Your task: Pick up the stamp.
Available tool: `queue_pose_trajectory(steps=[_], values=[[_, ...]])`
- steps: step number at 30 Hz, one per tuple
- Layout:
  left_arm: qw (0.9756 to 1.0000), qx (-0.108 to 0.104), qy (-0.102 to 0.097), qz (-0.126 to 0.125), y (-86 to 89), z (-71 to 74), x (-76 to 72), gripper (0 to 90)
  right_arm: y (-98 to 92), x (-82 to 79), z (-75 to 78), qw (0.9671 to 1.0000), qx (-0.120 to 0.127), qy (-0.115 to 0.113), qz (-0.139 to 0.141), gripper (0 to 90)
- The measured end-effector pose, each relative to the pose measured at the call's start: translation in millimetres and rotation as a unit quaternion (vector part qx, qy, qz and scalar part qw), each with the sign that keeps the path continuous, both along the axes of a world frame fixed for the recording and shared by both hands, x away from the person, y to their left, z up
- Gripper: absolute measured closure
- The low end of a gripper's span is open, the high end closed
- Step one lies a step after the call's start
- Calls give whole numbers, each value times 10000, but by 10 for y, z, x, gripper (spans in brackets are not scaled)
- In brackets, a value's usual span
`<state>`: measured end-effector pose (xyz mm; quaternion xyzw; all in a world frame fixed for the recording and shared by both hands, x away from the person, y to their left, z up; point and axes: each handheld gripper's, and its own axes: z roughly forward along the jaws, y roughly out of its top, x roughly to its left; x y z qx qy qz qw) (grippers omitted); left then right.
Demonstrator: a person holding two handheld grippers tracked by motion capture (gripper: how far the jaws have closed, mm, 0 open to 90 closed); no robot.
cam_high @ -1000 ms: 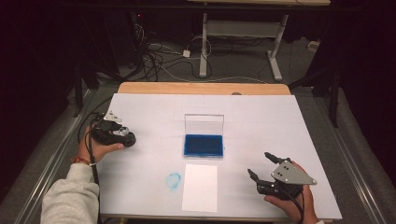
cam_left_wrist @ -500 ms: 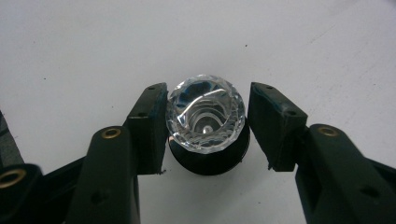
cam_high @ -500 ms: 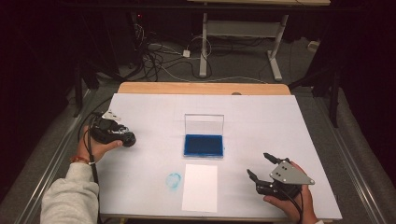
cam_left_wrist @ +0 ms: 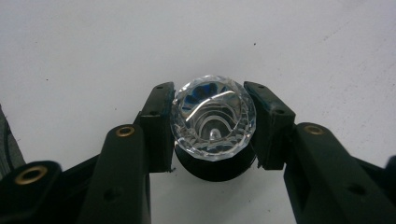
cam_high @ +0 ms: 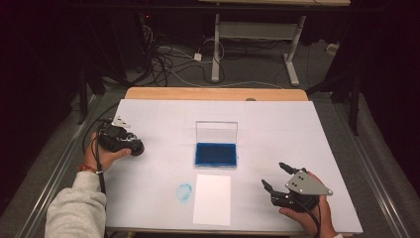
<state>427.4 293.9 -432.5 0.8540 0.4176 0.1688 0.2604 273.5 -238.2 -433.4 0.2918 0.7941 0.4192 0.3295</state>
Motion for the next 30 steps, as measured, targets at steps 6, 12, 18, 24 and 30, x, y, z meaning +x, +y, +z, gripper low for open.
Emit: queue_pose_trajectory(steps=[6,12,18,24,30], values=[[9999,35,-122,23,-31,-7,-14,548,-2,1,4,10000,1,-16,9,259],[9995,-101,-269,105,0,32,-56,549,-11,3,11,10000,13,-21,-49,254],[9991,-240,-349,-85,-15,82,-122,550,-19,8,23,9999,116,-57,-86,245],[9982,-262,-441,-309,-71,124,-212,549,-25,22,44,9994,254,-116,-185,219],[9972,-260,-524,-473,-176,167,-319,549,-20,52,45,9987,342,-227,-290,213]])
